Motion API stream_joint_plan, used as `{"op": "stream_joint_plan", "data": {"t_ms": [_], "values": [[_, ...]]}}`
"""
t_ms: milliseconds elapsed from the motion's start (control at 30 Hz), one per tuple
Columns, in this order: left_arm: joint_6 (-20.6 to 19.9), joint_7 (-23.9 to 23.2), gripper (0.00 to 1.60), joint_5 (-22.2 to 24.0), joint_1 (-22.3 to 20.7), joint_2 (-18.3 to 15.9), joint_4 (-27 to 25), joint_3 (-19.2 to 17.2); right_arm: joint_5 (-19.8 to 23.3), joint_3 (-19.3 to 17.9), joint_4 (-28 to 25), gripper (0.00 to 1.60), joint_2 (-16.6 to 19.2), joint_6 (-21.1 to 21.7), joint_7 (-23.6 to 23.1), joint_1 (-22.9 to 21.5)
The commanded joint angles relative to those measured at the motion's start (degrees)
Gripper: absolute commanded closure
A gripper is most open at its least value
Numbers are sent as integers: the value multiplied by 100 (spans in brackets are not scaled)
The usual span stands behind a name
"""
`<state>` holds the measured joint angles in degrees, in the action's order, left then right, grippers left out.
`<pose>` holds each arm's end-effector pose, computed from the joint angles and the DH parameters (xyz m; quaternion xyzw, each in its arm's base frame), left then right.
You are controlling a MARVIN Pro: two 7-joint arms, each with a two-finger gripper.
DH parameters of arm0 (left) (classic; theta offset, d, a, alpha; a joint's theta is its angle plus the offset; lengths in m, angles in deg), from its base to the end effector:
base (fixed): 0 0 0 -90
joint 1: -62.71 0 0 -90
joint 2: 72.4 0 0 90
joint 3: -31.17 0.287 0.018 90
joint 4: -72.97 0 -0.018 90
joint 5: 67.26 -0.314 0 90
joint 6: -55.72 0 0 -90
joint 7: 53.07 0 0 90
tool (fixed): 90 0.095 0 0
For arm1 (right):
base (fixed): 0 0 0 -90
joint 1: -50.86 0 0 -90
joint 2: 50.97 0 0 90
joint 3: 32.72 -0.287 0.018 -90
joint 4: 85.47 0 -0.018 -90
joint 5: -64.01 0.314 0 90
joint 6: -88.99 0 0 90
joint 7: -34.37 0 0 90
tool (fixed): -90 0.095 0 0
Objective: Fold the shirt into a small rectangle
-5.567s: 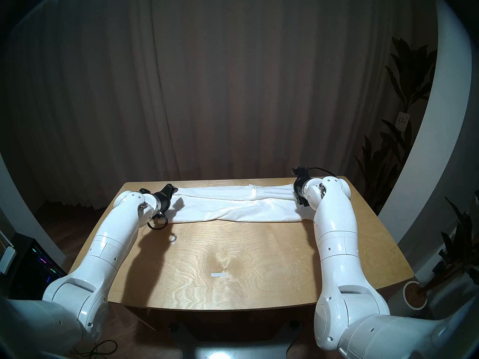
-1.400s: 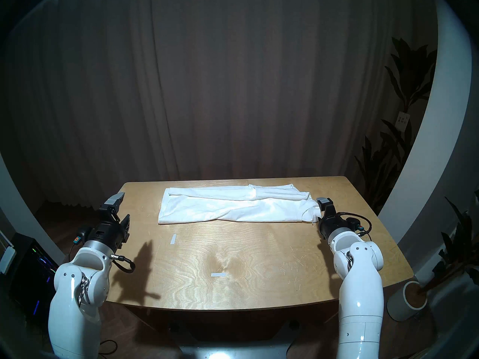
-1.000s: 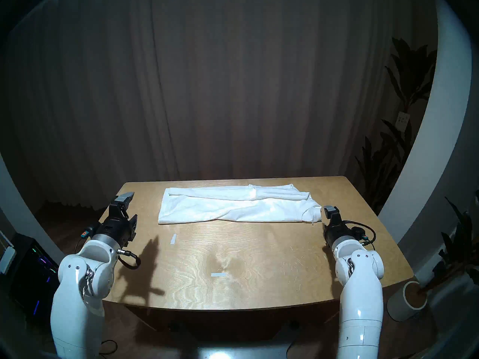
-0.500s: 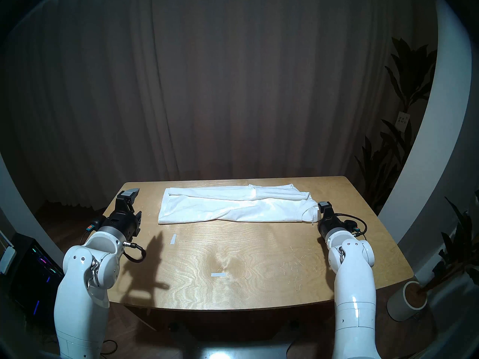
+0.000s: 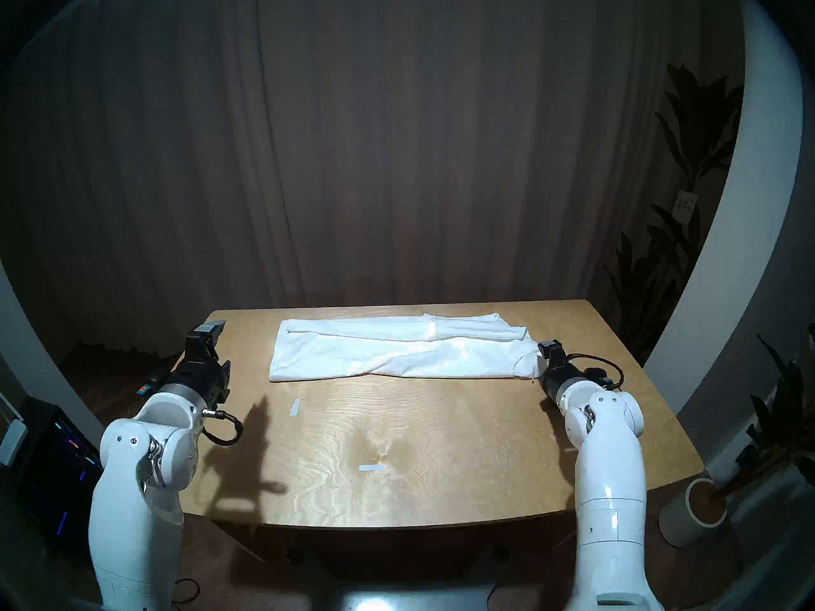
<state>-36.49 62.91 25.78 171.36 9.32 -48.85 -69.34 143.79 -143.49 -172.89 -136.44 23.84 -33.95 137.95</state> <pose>0.3259 0.0831 -0.2326 0.5602 0.5357 0.5020 0.3837 0.4106 -0.1451 -0.3330 -0.6572 0.5292 -0.4292 0.3221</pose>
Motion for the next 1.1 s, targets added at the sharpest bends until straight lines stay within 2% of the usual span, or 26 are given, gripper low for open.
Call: {"op": "stream_joint_plan", "data": {"t_ms": [0, 100, 600, 900, 1067], "values": [[32, -49, 0, 5, 110, 29, -265, -70, 278, -172, -626, 0, -140, 209, 161, 392], [18, -46, 0, 23, 138, 39, -278, -79, 272, -210, -715, 0, -223, 135, 331, 432], [45, 63, 0, -11, 162, 92, -444, -72, -234, 99, -76, 0, -151, -431, 694, -419], [113, 121, 0, -32, 251, 156, -542, -133, -480, 278, 192, 0, -66, -537, 1166, -754], [151, 151, 0, -40, 267, 192, -576, -137, -467, 313, 377, 0, -48, -551, 1235, -941]]}}
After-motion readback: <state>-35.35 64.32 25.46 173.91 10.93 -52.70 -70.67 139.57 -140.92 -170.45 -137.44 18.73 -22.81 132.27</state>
